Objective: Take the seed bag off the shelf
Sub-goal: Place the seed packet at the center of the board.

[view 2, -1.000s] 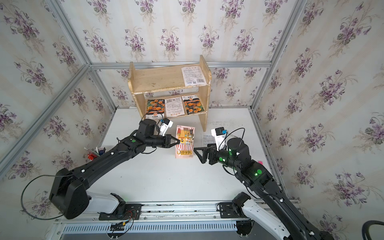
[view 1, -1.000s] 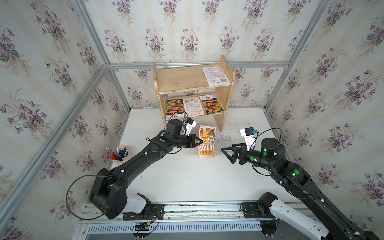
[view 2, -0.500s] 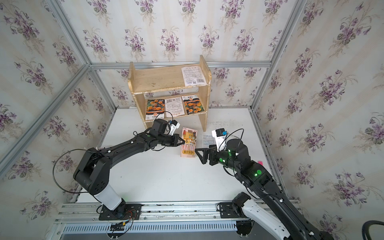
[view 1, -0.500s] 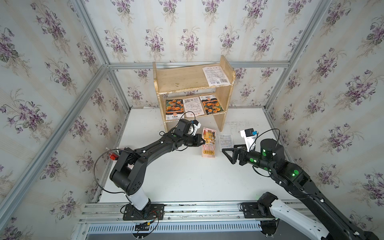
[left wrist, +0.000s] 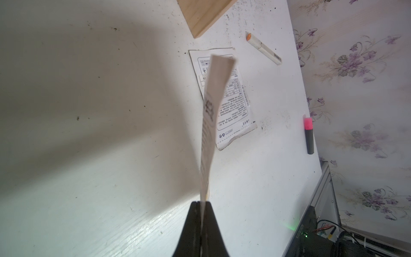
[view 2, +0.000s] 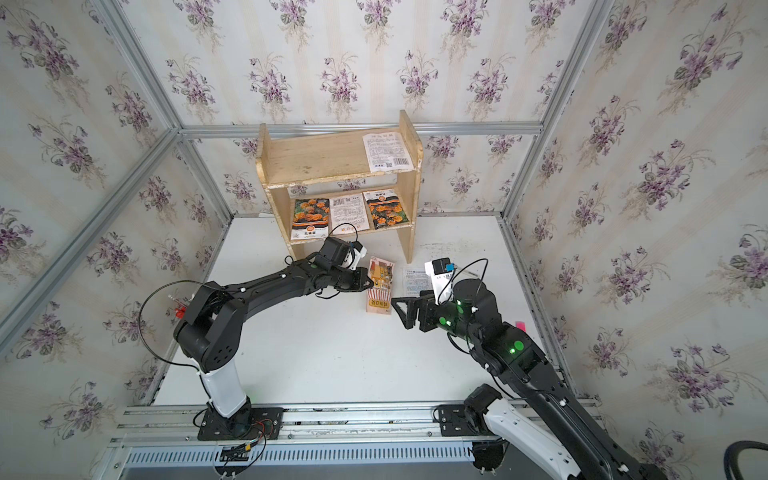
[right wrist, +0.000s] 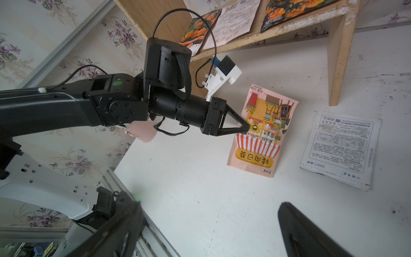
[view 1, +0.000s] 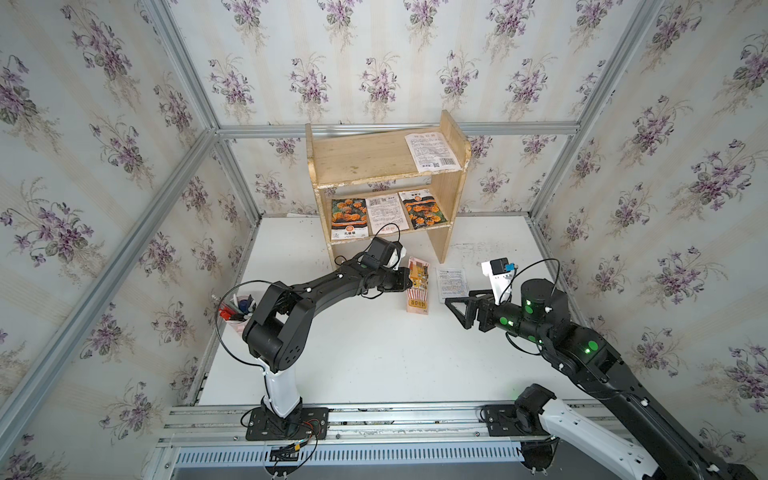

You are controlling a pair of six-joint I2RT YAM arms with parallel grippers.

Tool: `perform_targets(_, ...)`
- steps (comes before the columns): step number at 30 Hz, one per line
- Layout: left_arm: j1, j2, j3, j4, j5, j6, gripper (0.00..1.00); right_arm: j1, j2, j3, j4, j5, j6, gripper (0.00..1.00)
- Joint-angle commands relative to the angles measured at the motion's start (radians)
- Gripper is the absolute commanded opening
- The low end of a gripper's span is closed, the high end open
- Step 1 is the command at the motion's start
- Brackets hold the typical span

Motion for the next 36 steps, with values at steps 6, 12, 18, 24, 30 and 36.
perform_targets(6,-0.025,0.063,0.074,-0.085,-0.105,-0.008,0.07,0.000,-0.013,-0.003,-0.002,0.010,-0.011,1.00)
perform_targets(12,-0.039,0.115,0.134,-0.152,-0.195,-0.003,0.06,0.000,-0.018,-0.006,-0.005,0.013,-0.013,1.00)
perform_targets(18,-0.041,0.161,0.186,-0.188,-0.214,0.014,0.07,0.000,-0.022,-0.011,-0.010,0.016,-0.016,1.00)
perform_targets(24,-0.041,0.198,0.246,-0.224,-0.224,0.030,0.13,0.000,-0.020,-0.005,-0.016,0.019,-0.020,1.00)
perform_targets(30,-0.042,0.218,0.274,-0.243,-0.235,0.034,0.21,0.000,-0.021,-0.002,-0.022,0.023,-0.024,1.00)
perform_targets(36,-0.042,0.238,0.296,-0.264,-0.239,0.037,0.28,0.000,-0.021,0.001,-0.024,0.027,-0.027,1.00)
